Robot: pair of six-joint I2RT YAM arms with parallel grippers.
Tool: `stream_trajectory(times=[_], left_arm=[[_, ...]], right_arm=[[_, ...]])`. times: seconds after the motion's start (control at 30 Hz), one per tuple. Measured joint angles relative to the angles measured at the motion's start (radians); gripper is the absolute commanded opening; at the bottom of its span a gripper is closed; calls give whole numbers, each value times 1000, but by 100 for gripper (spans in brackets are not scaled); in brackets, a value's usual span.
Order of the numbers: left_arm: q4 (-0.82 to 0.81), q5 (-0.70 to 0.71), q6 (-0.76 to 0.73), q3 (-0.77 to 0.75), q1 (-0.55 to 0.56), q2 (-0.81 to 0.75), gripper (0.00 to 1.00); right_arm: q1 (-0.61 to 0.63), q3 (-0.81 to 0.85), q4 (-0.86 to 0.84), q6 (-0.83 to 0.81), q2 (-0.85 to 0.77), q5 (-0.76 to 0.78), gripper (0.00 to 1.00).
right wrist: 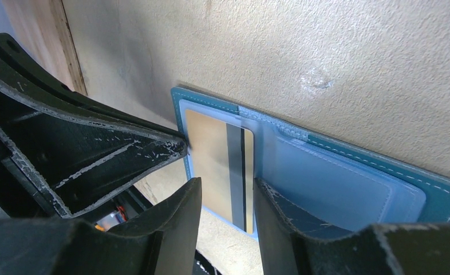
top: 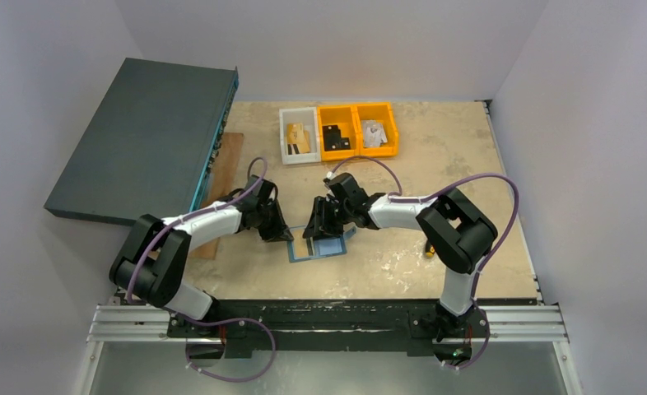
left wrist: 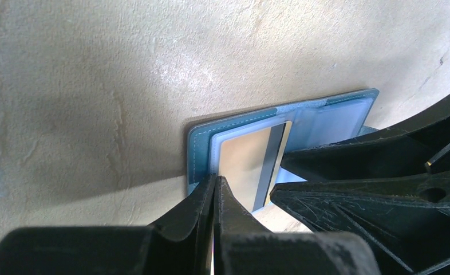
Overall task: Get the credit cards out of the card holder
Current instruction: Remove the credit card from the card holder.
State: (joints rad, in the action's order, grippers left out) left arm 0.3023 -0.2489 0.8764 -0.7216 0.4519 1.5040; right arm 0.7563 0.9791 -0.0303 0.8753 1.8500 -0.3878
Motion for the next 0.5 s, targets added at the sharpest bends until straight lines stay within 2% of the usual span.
stream_trajectory(times=[0.5], left_arm=[[0,-9,3,-13,0,43,0]], right_arm=[[-3,0,29,-6,-26,4,41]])
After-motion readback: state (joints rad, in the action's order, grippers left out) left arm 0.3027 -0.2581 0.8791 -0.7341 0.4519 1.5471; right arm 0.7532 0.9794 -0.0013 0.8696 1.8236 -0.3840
